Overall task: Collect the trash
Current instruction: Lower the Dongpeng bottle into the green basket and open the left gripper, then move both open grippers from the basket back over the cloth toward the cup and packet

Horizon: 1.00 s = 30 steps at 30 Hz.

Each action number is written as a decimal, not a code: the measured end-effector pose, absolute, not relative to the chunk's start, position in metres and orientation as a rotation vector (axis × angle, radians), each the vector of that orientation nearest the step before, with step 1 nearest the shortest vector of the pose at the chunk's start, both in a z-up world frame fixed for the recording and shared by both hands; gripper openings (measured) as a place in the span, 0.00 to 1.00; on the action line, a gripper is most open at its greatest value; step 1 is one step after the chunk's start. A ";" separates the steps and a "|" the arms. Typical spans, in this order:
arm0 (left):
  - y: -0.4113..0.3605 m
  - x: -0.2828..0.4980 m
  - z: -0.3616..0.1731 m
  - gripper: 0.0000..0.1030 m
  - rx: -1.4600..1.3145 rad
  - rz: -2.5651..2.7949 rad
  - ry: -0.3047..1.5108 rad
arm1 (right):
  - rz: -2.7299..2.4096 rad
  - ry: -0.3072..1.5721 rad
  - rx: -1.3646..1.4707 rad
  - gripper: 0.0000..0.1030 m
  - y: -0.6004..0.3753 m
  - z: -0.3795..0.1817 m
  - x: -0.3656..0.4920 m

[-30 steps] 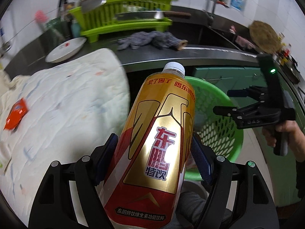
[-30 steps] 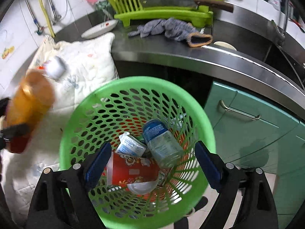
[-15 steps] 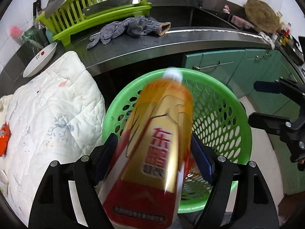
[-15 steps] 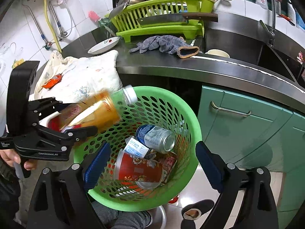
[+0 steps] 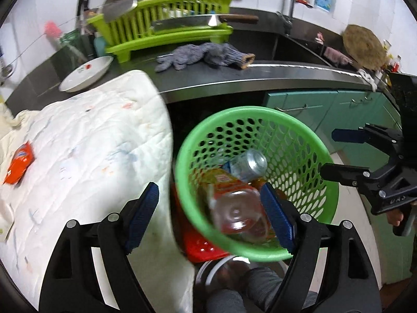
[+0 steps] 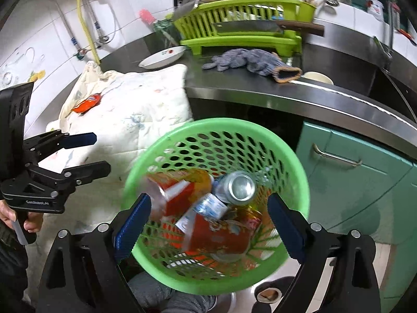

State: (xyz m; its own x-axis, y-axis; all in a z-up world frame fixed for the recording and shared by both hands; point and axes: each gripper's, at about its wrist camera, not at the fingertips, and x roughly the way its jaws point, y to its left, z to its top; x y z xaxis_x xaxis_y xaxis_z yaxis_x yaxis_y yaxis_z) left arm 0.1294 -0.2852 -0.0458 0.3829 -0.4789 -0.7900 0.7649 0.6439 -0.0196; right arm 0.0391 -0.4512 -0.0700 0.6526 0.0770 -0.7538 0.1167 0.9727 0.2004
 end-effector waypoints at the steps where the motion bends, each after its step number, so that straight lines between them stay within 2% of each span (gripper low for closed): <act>1: -0.279 0.129 -0.044 0.77 0.373 -0.808 0.856 | -0.015 0.860 0.236 0.85 -0.448 -0.068 0.041; 17: -0.177 0.138 -0.035 0.77 0.277 -0.622 0.835 | 0.101 0.849 0.161 0.85 -0.389 -0.051 0.077; 30: -0.093 0.157 -0.037 0.77 0.175 -0.449 0.845 | 0.230 0.866 0.078 0.85 -0.323 -0.047 0.141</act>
State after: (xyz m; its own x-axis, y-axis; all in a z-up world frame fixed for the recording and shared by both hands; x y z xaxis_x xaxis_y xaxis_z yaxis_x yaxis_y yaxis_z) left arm 0.1573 -0.0935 -0.0374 0.5774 -0.3132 -0.7540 0.4497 0.8928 -0.0265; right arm 0.1408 -0.3226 -0.0466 0.6248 0.2321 -0.7455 -0.1691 0.9724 0.1609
